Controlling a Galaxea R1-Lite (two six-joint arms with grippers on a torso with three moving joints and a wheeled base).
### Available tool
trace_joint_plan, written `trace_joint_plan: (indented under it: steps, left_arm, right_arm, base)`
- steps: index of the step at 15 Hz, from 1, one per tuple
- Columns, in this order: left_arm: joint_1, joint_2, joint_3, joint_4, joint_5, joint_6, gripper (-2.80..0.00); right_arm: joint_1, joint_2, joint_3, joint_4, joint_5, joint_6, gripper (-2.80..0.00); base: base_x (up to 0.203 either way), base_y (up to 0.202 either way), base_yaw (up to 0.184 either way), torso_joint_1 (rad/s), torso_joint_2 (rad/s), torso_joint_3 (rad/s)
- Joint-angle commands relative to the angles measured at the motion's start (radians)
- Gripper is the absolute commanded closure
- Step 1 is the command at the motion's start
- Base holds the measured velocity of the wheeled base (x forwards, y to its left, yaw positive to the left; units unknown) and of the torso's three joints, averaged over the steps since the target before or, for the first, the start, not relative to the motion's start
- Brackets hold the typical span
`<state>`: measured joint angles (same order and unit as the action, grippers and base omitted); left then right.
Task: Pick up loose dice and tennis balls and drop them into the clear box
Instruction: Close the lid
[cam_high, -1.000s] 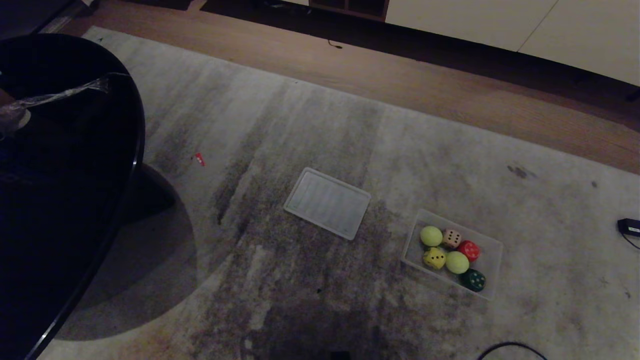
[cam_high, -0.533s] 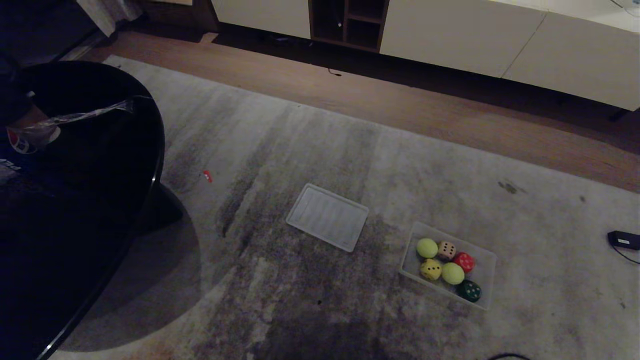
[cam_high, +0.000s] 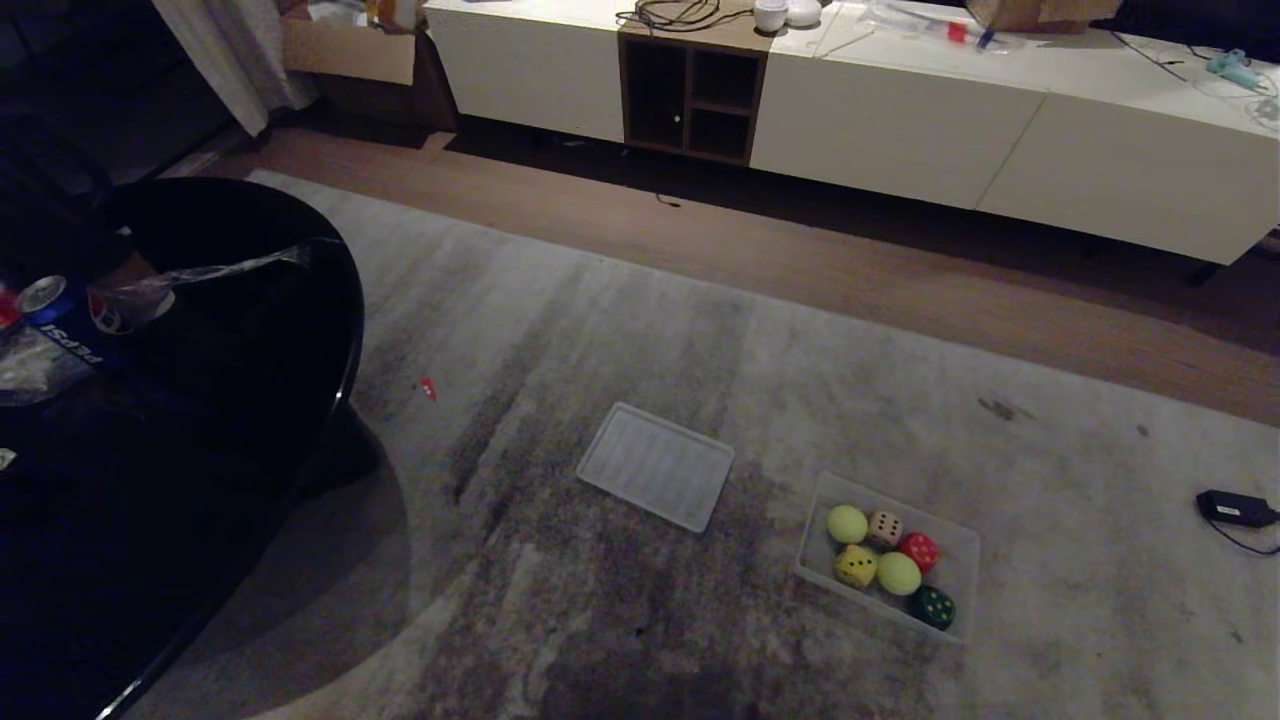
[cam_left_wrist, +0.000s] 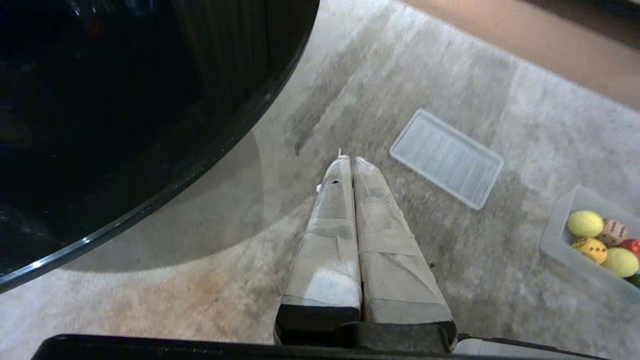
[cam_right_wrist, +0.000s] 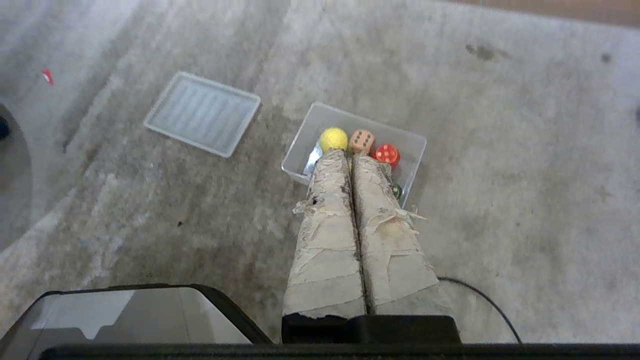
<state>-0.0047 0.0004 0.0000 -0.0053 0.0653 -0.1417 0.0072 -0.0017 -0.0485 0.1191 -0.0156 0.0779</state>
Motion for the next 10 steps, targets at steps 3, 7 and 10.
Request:
trace_joint_plan:
  steps: [3,7,10]
  left_arm:
    - [0.000,0.001,0.002,-0.001,0.001,-0.001,0.00]
    - [0.000,0.001,0.002,-0.001,0.001,-0.001,0.00]
    - [0.000,0.001,0.002,-0.001,0.001,-0.001,0.00]
  right_arm:
    - [0.000,0.002,0.001,0.001,0.000,0.000,0.00]
    - [0.000,0.002,-0.001,0.001,0.000,0.000,0.00]
    - [0.000,0.002,0.001,0.001,0.000,0.000,0.00]
  base:
    - [0.000,0.000,0.000,0.005,0.00,0.203]
    - [0.000,0.000,0.000,0.002,0.00,0.201]
    - [0.000,0.000,0.000,0.000,0.00,0.209]
